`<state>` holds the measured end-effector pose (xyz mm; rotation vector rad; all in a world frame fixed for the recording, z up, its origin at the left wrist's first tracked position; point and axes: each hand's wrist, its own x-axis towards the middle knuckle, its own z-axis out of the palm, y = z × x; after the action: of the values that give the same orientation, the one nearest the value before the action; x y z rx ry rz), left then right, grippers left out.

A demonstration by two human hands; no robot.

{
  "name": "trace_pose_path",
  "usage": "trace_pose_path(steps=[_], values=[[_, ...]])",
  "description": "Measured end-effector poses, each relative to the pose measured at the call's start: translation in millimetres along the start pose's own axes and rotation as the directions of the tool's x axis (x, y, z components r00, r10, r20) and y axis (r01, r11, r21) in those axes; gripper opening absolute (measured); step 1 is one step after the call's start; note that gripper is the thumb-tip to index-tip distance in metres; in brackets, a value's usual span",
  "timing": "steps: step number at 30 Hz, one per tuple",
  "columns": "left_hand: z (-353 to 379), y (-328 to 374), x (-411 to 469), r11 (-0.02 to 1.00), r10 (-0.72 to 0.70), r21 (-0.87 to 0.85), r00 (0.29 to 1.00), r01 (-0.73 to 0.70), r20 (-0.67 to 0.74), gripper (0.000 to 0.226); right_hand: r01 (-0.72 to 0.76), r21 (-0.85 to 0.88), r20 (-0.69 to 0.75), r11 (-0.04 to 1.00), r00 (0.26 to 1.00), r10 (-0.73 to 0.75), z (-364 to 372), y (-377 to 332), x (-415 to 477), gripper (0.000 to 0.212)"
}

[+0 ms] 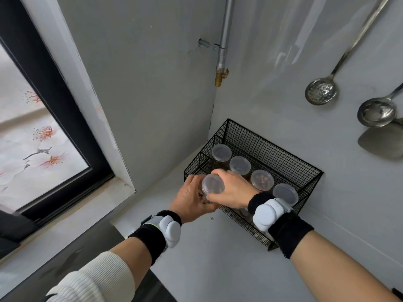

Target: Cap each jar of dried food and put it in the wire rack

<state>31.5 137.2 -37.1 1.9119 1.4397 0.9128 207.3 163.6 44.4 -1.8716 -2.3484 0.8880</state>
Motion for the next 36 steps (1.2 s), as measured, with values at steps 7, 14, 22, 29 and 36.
trace_pose_path(steps=[7,14,22,29,36], values=[[-15,-23,35,0.98,-0.174,0.131,0.971,0.153,0.166,0.138,-0.045,0.048,-0.225,0.998,0.973,0.055,-6,3,48,0.088],[-12,-44,60,0.954,-0.223,0.247,0.949,0.167,0.222,0.136,-0.105,-0.068,-0.328,0.992,0.942,0.077,1,11,91,0.071],[6,-59,59,0.948,-0.231,0.273,0.945,0.164,0.233,0.127,-0.134,-0.122,-0.258,0.983,0.961,0.099,33,24,122,0.061],[8,-67,63,0.944,-0.246,0.276,0.944,0.181,0.221,0.126,-0.132,-0.153,-0.223,0.979,0.97,0.096,48,27,137,0.055],[2,-62,68,0.954,-0.196,0.268,0.957,0.135,0.215,0.117,-0.107,-0.097,-0.243,0.989,0.967,0.081,41,30,132,0.069]])
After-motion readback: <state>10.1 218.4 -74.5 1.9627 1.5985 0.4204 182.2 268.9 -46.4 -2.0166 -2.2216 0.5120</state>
